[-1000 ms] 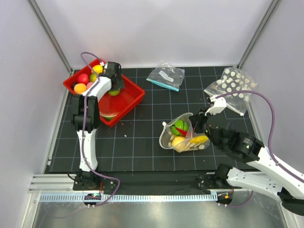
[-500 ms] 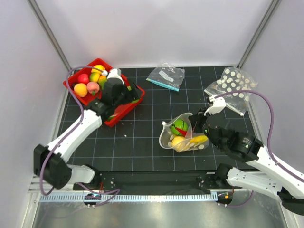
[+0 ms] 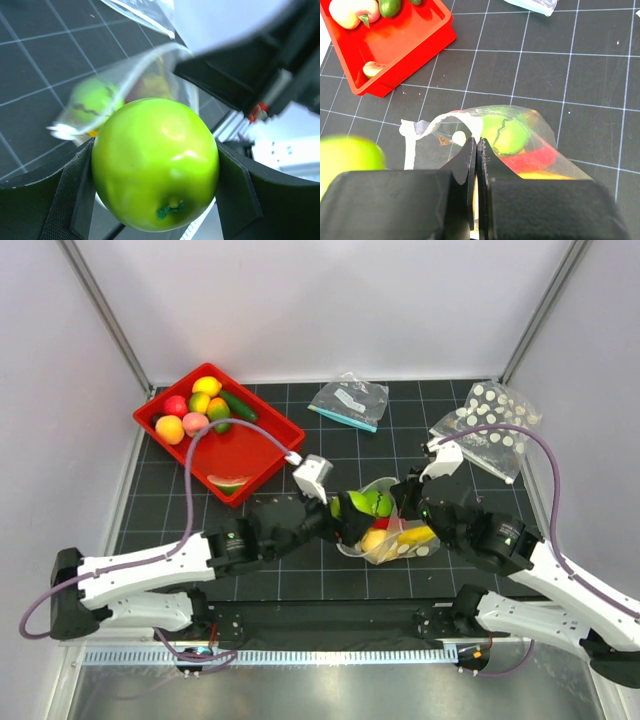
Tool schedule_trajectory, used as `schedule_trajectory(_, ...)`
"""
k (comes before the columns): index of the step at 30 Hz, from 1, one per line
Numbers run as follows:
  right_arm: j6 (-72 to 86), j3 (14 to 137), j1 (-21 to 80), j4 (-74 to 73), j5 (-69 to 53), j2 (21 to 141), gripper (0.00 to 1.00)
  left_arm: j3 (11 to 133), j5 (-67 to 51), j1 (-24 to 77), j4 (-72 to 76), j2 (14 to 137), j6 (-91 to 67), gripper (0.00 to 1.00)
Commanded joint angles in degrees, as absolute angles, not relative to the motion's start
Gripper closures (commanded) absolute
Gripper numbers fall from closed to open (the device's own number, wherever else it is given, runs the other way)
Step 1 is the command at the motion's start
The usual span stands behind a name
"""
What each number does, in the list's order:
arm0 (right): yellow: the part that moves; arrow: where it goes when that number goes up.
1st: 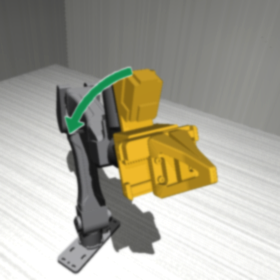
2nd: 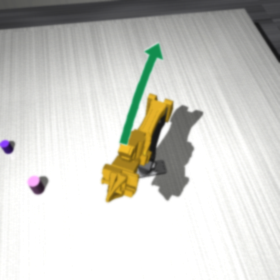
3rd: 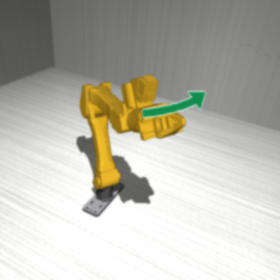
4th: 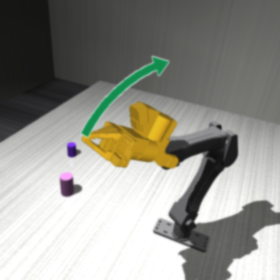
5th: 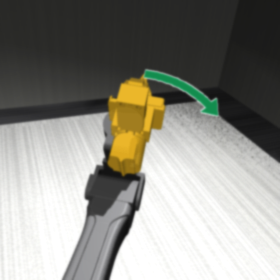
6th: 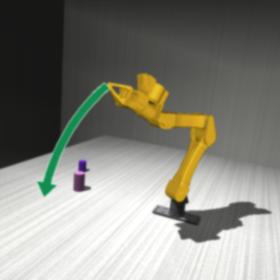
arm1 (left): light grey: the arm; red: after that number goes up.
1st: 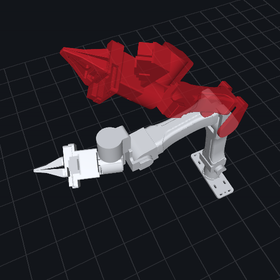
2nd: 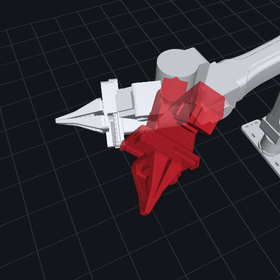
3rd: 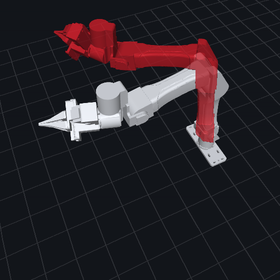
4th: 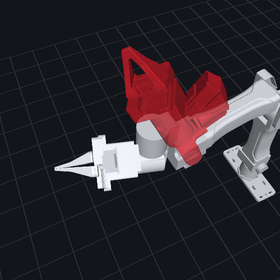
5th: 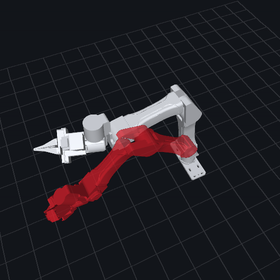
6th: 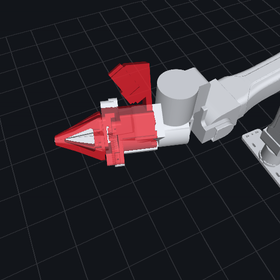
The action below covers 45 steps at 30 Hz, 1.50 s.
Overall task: Place the food in the zip-top bag and seal the zipper
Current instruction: Place the fake fruit in the zipper food storage bag.
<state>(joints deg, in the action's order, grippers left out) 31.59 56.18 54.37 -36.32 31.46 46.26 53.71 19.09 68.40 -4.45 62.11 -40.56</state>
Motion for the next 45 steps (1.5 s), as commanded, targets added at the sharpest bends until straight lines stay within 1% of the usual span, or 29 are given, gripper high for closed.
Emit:
schedule_trajectory(1,31.55,58.80,54.23,-35.86,31.73,44.83,0.98,57.38,26.36,73.55,1.05,65.91,-34.46,0.56)
schedule_trajectory(8,31.64,59.50,54.23,-37.35,31.29,43.42,0.99,61.61,25.31,74.09,1.14,74.08,-32.70,0.55)
schedule_trajectory(10,31.64,59.94,54.23,-38.23,31.38,43.07,0.99,63.01,26.80,74.09,0.97,76.37,-31.21,0.53)
schedule_trajectory(14,31.55,59.94,54.23,-38.67,32.34,41.75,0.98,65.56,34.52,74.00,0.18,79.97,-28.83,0.47)
schedule_trajectory(16,31.46,59.77,54.32,-38.76,32.87,41.22,0.99,67.31,34.46,74.00,0.26,82.42,-28.48,0.45)
schedule_trajectory(18,31.55,59.77,54.32,-38.93,33.57,40.78,0.99,69.25,33.23,74.00,0.00,84.71,-27.86,0.35)
schedule_trajectory(19,31.47,59.77,54.23,-39.11,33.75,40.61,0.98,71.78,33.22,74.00,-3.65,86.90,-27.95,0.29)
schedule_trajectory(20,31.55,59.68,54.23,-39.11,33.92,40.43,0.99,73.37,33.05,74.00,-5.34,88.14,-28.38,0.20)
schedule_trajectory(21,31.55,59.59,54.23,-39.29,34.10,40.08,0.99,74.52,32.35,74.00,-7.01,88.85,-28.74,0.06)
schedule_trajectory(22,31.73,59.50,54.32,-39.37,34.45,39.82,0.99,76.53,31.73,74.00,-9.55,89.81,-29.00,0.01)
schedule_trajectory(28,31.64,59.33,54.23,-40.25,35.95,38.32,0.99,74.89,29.97,74.00,-10.55,86.40,-30.85,0.00)
schedule_trajectory(36,31.73,60.03,54.23,-41.57,35.68,38.76,0.99,72.68,32.16,74.00,-15.90,76.66,-31.12,0.00)
schedule_trajectory(40,31.73,60.29,54.23,-41.66,35.42,39.02,0.99,72.68,35.68,73.83,-21.09,75.14,-28.66,0.04)
schedule_trajectory(45,31.82,60.47,54.14,-41.40,34.72,39.55,0.99,73.04,34.98,73.21,-23.82,77.52,-27.51,0.11)
